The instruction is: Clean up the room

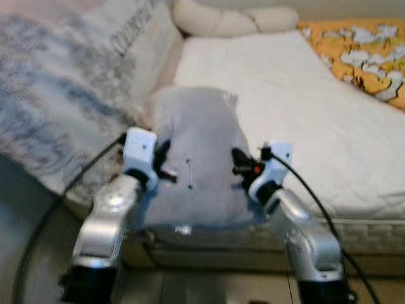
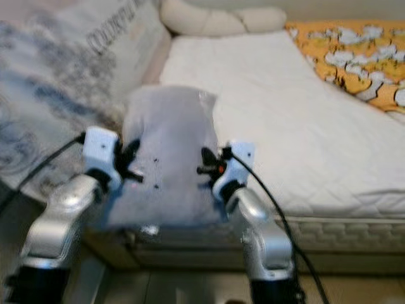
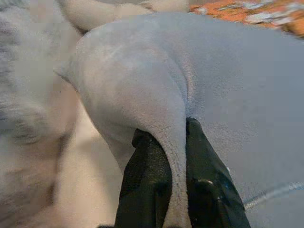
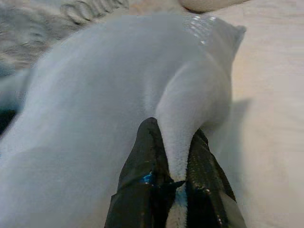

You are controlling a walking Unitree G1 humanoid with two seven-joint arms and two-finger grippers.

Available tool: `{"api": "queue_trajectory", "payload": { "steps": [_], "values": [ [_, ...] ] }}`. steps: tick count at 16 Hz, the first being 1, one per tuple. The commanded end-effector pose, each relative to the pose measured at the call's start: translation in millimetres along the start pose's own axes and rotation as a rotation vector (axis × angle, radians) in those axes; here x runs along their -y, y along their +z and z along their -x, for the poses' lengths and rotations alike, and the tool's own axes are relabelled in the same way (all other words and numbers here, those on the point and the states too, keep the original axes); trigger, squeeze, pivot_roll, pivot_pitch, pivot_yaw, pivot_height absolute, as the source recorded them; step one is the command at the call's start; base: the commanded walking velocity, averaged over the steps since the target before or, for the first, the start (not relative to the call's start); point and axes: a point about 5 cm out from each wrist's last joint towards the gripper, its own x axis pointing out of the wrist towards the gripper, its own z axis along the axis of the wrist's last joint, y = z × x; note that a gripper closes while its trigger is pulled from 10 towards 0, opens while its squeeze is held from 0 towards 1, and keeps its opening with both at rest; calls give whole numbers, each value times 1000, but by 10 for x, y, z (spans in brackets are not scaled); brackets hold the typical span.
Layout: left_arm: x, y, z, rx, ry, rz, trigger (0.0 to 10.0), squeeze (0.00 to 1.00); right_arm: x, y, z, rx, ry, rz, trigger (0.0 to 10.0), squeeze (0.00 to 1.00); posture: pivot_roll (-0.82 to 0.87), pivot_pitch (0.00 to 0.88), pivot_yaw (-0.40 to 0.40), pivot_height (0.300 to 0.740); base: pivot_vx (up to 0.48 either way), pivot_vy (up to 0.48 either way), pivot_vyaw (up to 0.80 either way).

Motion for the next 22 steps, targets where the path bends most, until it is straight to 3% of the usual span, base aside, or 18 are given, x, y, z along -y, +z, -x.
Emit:
{"api": "queue_trajectory", "payload": {
  "steps": [1,9,19,22],
  "values": [
    [-107,69,35,25,36,-29,10000,0,-64,66,-38,25,29,-7,10000,0,-67,0,61,740,322,0,0],
    [-193,98,37,29,53,-43,10000,0,-131,17,-83,-13,87,60,10000,0,-62,0,58,740,331,0,0],
    [-199,133,-17,31,10,-69,10000,0,-109,6,-68,-12,72,43,10000,0,-70,0,70,740,334,0,0],
    [-211,124,-12,27,12,-91,10000,0,-108,-15,-69,-26,79,48,10000,0,-75,0,75,740,0,0,0]
  ]
}}
